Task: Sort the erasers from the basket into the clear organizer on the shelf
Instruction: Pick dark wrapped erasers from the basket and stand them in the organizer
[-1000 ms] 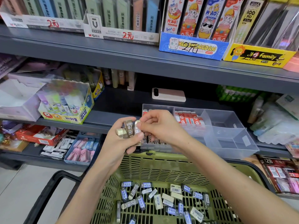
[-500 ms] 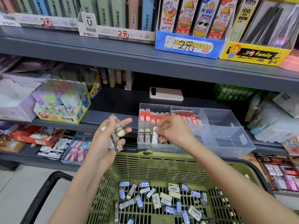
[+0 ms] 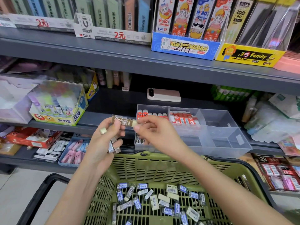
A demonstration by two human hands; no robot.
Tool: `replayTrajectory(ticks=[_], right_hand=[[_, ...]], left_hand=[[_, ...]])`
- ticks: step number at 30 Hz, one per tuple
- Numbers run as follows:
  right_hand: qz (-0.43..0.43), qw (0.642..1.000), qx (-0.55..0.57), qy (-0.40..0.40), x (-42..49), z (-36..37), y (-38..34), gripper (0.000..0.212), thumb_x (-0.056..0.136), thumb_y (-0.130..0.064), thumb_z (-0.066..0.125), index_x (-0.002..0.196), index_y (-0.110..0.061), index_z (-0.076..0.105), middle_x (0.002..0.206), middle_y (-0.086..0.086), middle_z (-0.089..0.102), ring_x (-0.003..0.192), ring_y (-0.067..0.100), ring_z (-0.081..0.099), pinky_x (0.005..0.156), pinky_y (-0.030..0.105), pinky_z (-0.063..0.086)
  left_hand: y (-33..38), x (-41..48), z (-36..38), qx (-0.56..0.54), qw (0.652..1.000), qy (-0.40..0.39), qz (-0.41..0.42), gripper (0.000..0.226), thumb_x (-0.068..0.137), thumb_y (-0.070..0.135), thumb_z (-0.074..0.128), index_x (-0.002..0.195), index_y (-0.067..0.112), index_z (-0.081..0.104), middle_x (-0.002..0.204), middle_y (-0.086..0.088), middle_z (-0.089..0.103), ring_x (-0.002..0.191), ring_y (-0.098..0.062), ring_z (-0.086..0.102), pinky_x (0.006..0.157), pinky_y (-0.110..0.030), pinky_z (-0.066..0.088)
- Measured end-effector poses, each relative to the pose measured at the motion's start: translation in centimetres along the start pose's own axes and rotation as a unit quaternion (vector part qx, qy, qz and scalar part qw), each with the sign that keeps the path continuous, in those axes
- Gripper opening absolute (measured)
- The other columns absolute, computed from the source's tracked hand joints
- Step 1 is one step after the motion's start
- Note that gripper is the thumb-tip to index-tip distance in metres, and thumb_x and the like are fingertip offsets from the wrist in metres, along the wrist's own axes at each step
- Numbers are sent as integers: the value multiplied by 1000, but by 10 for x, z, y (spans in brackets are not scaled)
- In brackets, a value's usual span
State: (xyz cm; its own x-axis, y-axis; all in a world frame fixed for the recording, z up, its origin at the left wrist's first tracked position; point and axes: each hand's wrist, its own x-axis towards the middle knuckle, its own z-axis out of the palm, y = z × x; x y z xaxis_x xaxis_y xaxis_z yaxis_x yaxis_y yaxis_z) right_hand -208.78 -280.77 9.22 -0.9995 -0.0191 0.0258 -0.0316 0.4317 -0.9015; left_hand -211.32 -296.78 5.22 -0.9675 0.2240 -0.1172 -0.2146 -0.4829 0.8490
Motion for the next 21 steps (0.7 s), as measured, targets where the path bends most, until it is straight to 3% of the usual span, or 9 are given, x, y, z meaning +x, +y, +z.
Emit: replayTrajectory(ticks=[4, 8, 11, 14, 18, 21], right_hand=[[2, 985, 173, 20, -8, 2, -9, 3, 88, -7, 61, 89, -10, 61, 75, 6, 62, 60, 7, 59, 57, 20, 52], [-12, 958, 267, 102, 0, -30, -5, 4, 90, -7, 58, 91, -6, 61, 85, 8, 64, 71, 14, 61, 60, 23, 54], [24, 980, 149, 131, 9, -57, 8, 12, 90, -3, 57, 82, -8, 63, 74, 10, 63, 55, 10, 59, 54, 20, 52], [87, 993, -42, 59, 14, -55, 24, 9, 89, -6, 60, 84, -3, 66, 64, 10, 63, 52, 16, 60, 64, 35, 58], [115, 969, -217, -13, 19, -39, 31, 23, 93, -10, 51, 87, 5, 67, 61, 0, 65, 51, 9, 65, 71, 36, 58], [111, 954, -276, -36, 21, -31, 27, 24, 93, -7, 47, 89, 6, 66, 70, 11, 71, 64, 14, 69, 77, 30, 54]], left_hand=[[-3, -3, 3, 12, 999, -42, -8, 16, 80, 20, 60, 93, 13, 63, 78, -2, 66, 61, -8, 54, 40, -13, 34], [-6, -2, 4, -25, 999, -19, -36, 27, 78, 12, 60, 105, 13, 64, 77, -8, 67, 63, -12, 58, 43, -17, 39], [-6, 2, 3, -108, 992, 20, -67, 32, 77, 4, 57, 108, 8, 61, 78, -12, 67, 66, -17, 62, 50, -22, 47], [-5, 4, 3, -161, 982, 51, -87, 39, 73, -4, 57, 111, 3, 59, 87, -16, 66, 68, -19, 64, 57, -24, 52], [-6, 5, 5, -184, 973, 92, -103, 31, 86, -15, 42, 109, -1, 58, 100, -21, 60, 74, -24, 65, 54, -22, 54], [-5, 5, 6, -190, 971, 104, -100, 27, 87, -13, 46, 109, -2, 58, 98, -23, 64, 75, -27, 72, 60, -27, 57]])
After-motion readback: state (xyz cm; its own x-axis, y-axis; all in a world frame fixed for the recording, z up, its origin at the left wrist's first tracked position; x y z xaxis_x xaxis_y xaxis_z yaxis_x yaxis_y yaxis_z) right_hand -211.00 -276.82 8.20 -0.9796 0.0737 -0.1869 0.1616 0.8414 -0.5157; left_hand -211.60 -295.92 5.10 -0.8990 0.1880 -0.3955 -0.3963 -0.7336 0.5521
